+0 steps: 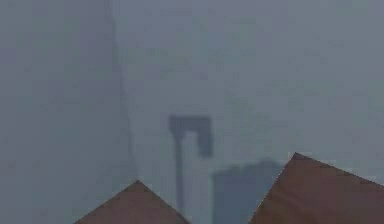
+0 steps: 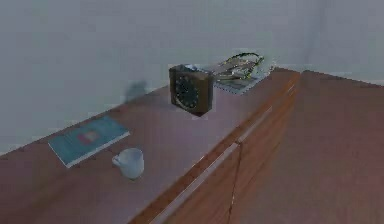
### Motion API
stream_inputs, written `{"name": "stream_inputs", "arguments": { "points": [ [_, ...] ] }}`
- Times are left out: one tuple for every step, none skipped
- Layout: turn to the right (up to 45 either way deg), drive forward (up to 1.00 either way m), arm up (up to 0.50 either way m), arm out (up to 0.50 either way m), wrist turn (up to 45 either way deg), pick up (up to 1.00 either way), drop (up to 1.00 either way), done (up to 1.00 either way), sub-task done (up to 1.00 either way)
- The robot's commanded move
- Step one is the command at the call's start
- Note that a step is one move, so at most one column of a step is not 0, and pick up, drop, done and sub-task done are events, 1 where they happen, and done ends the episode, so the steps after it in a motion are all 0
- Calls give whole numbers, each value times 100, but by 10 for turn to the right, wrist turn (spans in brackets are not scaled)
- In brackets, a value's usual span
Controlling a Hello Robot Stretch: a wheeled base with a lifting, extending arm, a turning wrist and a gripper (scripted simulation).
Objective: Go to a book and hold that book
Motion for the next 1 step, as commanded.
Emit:
{"name": "stream_inputs", "arguments": {
  "points": [
    [-240, 0, 0, 0, 0, 0, 0, 0, 0]
  ]
}}
